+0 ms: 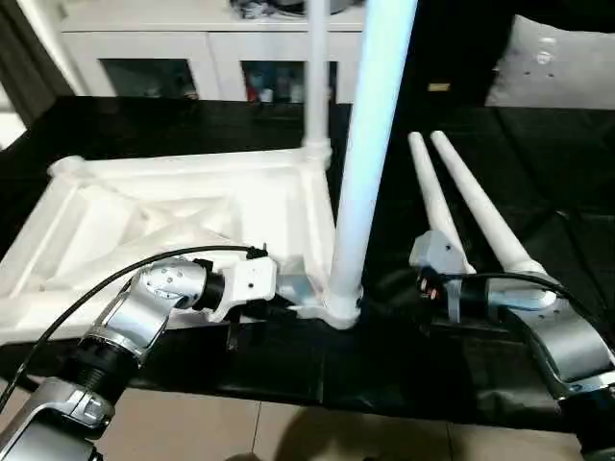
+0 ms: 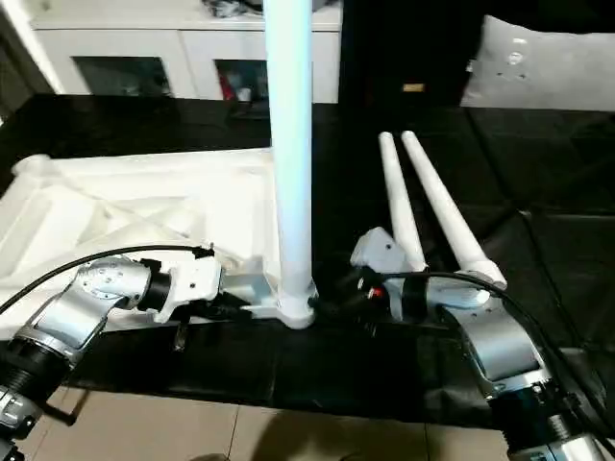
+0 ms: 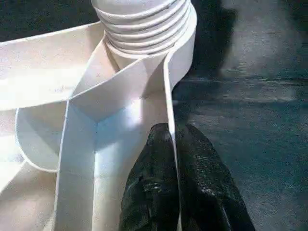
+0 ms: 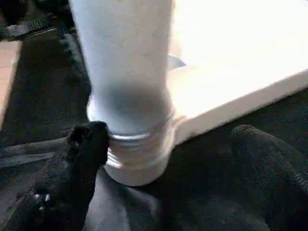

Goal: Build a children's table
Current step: Rotate leg to tighten

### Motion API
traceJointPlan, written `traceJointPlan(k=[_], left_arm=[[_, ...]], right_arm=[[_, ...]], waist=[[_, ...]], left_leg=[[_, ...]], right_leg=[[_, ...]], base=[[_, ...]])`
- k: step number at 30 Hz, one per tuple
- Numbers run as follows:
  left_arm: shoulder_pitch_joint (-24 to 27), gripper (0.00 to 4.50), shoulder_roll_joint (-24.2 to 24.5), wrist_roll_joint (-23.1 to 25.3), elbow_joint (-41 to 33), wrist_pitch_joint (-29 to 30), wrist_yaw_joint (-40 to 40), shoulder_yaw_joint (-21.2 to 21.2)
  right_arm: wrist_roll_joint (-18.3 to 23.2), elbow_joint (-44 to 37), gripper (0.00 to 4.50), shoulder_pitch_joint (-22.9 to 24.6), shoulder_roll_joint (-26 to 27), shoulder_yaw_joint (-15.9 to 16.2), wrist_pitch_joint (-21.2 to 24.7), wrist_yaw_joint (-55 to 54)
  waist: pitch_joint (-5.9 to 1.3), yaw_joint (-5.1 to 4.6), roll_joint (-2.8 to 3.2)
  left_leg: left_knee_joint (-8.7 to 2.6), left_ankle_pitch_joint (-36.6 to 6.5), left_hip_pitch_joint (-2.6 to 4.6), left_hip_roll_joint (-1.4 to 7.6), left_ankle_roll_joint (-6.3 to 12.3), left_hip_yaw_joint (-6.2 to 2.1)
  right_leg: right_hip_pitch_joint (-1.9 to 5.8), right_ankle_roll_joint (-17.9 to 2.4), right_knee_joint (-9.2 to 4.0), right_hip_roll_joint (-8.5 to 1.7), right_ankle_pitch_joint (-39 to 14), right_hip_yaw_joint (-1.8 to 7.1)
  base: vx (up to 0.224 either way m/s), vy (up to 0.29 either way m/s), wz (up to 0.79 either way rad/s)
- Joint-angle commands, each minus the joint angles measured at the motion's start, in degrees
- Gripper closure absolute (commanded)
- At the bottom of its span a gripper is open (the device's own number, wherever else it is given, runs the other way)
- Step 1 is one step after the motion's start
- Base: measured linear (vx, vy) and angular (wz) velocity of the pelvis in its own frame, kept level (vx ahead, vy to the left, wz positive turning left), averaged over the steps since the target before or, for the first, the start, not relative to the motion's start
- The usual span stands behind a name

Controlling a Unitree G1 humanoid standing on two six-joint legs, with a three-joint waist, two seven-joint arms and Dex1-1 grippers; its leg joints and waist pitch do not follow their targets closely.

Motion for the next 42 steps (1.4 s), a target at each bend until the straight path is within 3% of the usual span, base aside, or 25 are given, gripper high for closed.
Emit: traceJointPlan(k=[1, 5, 16, 23, 27, 29, 30, 32, 33, 34, 35, 36, 37, 42], left_arm=[[0.36, 4.50, 0.23, 1.66, -0.13, -1.49, -3.54, -4.13], [0.60, 4.50, 0.19, 1.85, -0.48, -2.13, -4.28, -4.50], [0.80, 4.50, 0.25, 2.04, -0.30, -2.92, -5.40, -4.81], [1.02, 4.50, 0.33, 2.10, -0.10, -2.71, -5.49, -4.78], [2.30, 4.50, -0.52, 0.89, -2.16, 0.68, -3.79, -3.67], [4.61, 4.50, -2.52, 0.38, -6.42, 8.27, 1.89, -1.86], [4.61, 4.50, -2.52, 0.38, -6.42, 8.27, 1.89, -1.86], [6.24, 4.50, -4.59, -0.48, -9.95, 14.16, 6.02, -0.45], [7.32, 4.50, -6.67, -0.78, -12.82, 18.46, 9.49, 0.38], [7.67, 4.50, -7.55, -0.78, -13.96, 20.13, 10.84, 0.59], [7.87, 4.50, -8.27, -0.74, -14.74, 21.14, 11.75, 0.69], [8.07, 4.50, -10.03, -0.21, -15.89, 22.97, 14.04, 0.81], [8.29, 4.50, -11.90, 0.53, -17.20, 24.98, 16.38, 0.96], [8.42, 4.50, -16.41, 2.70, -19.26, 29.69, 22.61, 0.72]], right_arm=[[1.18, 0.51, 0.05, -0.89, 0.33, 0.92, -0.15, 2.14], [0.85, 2.52, 0.05, -1.63, 1.03, 1.91, -0.48, 3.11], [2.02, 5.58, 0.98, -3.21, 3.92, 2.23, -0.49, 5.33], [2.98, 5.58, 1.56, -2.69, 4.90, 2.07, 0.20, 5.54], [3.93, 3.78, 1.72, -0.91, 5.88, 1.66, 1.93, 4.53], [2.60, 3.19, 1.75, 0.69, 9.78, 0.52, 5.04, -3.82], [2.60, 3.19, 1.75, 0.69, 9.78, 0.52, 5.04, -3.82], [0.85, 3.86, 1.75, 1.29, 13.15, -0.30, 6.83, -10.85], [0.01, 4.68, 1.76, 1.62, 16.34, -1.13, 7.62, -16.14], [-0.13, 5.07, 1.76, 1.73, 17.74, -1.52, 7.66, -18.11], [-0.23, 5.41, 1.76, 1.70, 18.79, -1.77, 7.71, -19.60], [-0.93, 6.58, 1.76, 1.37, 21.08, -2.13, 7.63, -23.08], [-1.87, 7.68, 1.76, 1.04, 23.49, -2.55, 7.70, -26.70], [-5.07, 12.14, 1.76, -1.38, 29.59, -5.24, 7.05, -38.38]], waist=[[-3.57, 0.19, -0.19], [-3.50, 0.52, -0.20], [-3.57, 1.28, -0.20], [-3.75, 1.31, -0.18], [-3.68, 1.33, -0.11], [-3.70, 1.21, -0.05], [-3.57, 1.03, -0.10], [-3.27, 0.67, -0.15], [-3.08, 0.02, 0.25], [-2.69, -0.65, 0.16], [-2.71, -0.97, 0.11], [-2.53, -1.59, 0.37], [-2.49, -2.19, 0.26], [-2.40, -2.86, 0.29]], left_leg=[[-3.45, -3.00, -0.23, 4.26, 5.62, -0.87], [-3.47, -4.47, -0.19, 4.22, 4.68, -0.80], [-3.37, -4.79, -0.30, 4.05, 3.22, -0.86], [-3.21, -3.36, -0.41, 3.99, 3.53, -0.87], [-3.28, -4.00, -0.41, 4.04, 3.27, -0.86], [-3.32, -3.10, -0.42, 4.18, 3.08, -1.00], [-3.43, -3.64, -0.41, 4.19, 2.85, -0.94], [-3.66, -6.16, -0.34, 3.79, 1.98, -0.96], [-3.99, -7.95, -0.34, 3.82, 0.64, -1.00], [-4.21, -10.86, -0.27, 3.58, -0.01, -1.13], [-4.33, -11.78, -0.25, 3.52, -0.46, -1.28], [-4.51, -13.36, -0.43, 3.39, -0.68, -1.48], [-4.46, -14.54, -0.10, 3.36, -0.91, -1.43], [-4.31, -16.12, 0.30, 2.85, -0.21, -1.55]], right_leg=[[3.28, -17.06, -2.63, -5.22, 0.36, 2.80], [3.20, -16.79, -2.81, -5.29, -2.20, 2.87], [3.11, -15.27, -2.77, -5.21, -4.56, 2.97], [3.15, -15.66, -2.44, -5.09, -1.45, 2.86], [3.14, -15.45, -2.57, -5.18, -3.03, 2.91], [3.12, -15.60, -2.41, -5.17, -1.35, 2.87], [3.08, -15.54, -2.43, -5.11, -1.89, 2.91], [2.98, -14.71, -3.19, -5.17, -7.64, 2.86], [3.04, -13.94, -3.46, -5.15, -11.64, 2.87], [2.80, -12.56, -4.19, -5.03, -17.37, 2.77], [3.00, -11.70, -4.28, -5.11, -19.69, 2.76], [2.97, -10.18, -4.63, -5.09, -23.21, 2.72], [2.53, -9.48, -5.03, -4.96, -24.88, 2.79], [1.93, -7.33, -5.90, -4.82, -30.23, 2.79]], base=[[0.000, 0.000, 0.00], [0.000, 0.000, 0.00], [0.000, 0.000, 0.00], [0.000, 0.000, 0.00], [0.000, 0.000, 0.00], [0.000, 0.000, 0.00], [0.000, 0.000, 0.00], [0.000, 0.000, 0.00], [0.000, 0.000, 0.00], [0.000, 0.000, 0.00], [0.000, 0.000, 0.00], [0.000, 0.000, 0.00], [0.000, 0.000, 0.00], [0.000, 0.000, 0.00]])
